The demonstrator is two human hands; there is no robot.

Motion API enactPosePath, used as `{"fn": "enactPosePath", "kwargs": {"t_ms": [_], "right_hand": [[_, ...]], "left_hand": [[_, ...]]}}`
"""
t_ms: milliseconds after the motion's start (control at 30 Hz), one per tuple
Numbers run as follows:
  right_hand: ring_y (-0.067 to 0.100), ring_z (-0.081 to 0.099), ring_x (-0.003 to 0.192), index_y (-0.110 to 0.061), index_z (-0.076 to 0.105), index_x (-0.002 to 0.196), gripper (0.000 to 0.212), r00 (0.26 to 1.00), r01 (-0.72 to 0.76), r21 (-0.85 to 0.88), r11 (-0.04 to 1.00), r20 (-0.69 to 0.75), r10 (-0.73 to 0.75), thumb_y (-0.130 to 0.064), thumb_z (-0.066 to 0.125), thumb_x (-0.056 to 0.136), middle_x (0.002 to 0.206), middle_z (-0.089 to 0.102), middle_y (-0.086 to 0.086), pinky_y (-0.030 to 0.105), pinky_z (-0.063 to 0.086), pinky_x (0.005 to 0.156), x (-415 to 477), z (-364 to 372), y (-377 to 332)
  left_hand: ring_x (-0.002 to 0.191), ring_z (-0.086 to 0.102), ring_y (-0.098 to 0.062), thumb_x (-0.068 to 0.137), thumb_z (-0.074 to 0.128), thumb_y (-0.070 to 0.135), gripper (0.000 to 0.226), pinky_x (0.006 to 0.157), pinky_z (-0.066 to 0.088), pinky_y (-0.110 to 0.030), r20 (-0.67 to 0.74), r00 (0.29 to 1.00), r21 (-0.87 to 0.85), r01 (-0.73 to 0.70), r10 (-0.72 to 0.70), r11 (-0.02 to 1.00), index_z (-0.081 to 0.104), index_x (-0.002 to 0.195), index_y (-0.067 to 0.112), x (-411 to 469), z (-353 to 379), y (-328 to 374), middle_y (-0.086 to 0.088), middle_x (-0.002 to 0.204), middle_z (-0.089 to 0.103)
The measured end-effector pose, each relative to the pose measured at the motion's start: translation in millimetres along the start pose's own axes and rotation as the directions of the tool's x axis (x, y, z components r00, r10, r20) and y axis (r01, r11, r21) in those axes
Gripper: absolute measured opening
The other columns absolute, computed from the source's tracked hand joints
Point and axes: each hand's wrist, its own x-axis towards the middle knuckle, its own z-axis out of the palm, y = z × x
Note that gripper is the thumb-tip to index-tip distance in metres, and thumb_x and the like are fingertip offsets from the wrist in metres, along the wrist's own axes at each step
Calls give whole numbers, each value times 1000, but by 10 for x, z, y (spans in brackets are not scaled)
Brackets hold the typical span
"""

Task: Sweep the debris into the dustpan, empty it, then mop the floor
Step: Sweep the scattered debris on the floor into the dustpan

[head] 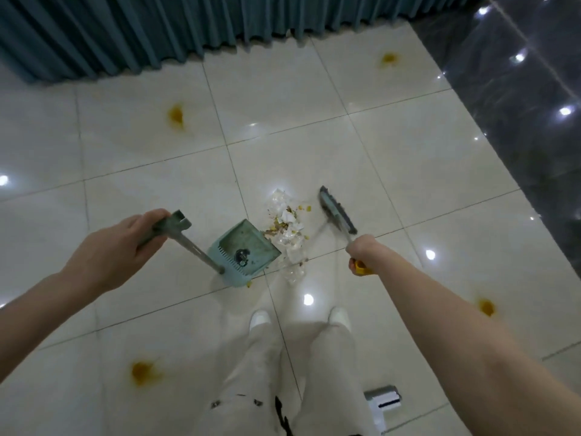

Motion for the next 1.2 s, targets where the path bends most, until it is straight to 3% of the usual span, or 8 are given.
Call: {"fn": "enactPosePath", "kwargs": {"t_ms": [100,233,400,567,700,933,1033,1200], "right_hand": [[18,43,48,-11,49,101,9,995,82,-130,988,61,-75,-5,44,98,69,47,11,24,44,46,-57,145,45],[17,50,56,-14,43,71,26,964,206,-237,950,213,-156,-6,47,96,68,50,5,26,48,53,-166,137,75],[17,36,46,-4,51,88,17,947,230,-391,891,300,-113,-3,38,98,58,41,7,24,35,45,-256,-58,90],[16,38,28,-1,49,78,25,939,300,-503,811,306,-157,-10,43,100,54,44,9,15,34,33,-373,-428,-121],[16,42,32,1,56,94,15,930,360,-590,723,291,-226,-12,49,97,54,47,10,18,38,36,-462,-604,-438],[18,43,38,3,59,118,28,903,420,-679,603,249,-349,-15,49,99,62,49,11,19,38,37,-488,-307,-1071],[19,42,43,2,59,118,25,895,438,-647,624,249,-371,-13,52,99,63,46,11,16,38,34,-481,-155,-1371],[19,40,43,-1,60,98,15,851,495,-720,487,288,-439,-14,52,98,59,44,8,18,38,36,-267,90,-2068]], "left_hand": [[54,58,-27,91,42,41,42,47,53,-38,-2,997,12,80,-80,997,41,131,27,-201,35,148,-8,106,64],[53,59,-25,91,35,46,45,45,51,-36,-5,982,53,190,-190,980,39,131,28,-323,130,543,-6,101,64],[51,58,-26,89,28,51,48,43,48,-34,-20,956,90,294,-293,952,37,130,29,-537,289,994,-4,95,62],[57,61,-27,93,37,46,41,47,52,-37,-47,889,33,457,-455,889,37,131,30,-850,342,1221,-3,98,63],[60,61,-25,94,38,45,42,48,50,-34,-63,849,-20,524,-525,851,37,132,29,-1085,351,1220,-3,100,62],[68,60,-19,95,45,40,43,51,41,-25,-25,782,-98,618,-623,780,39,137,31,-1364,398,1217,-2,105,62],[64,59,-18,94,49,37,42,49,39,-23,-46,756,-138,642,-653,754,42,135,30,-1430,426,1269,-1,104,64],[76,64,-20,93,39,48,43,65,53,-37,29,643,-208,753,-765,625,35,135,41,-1454,515,1397,7,108,60]]}}
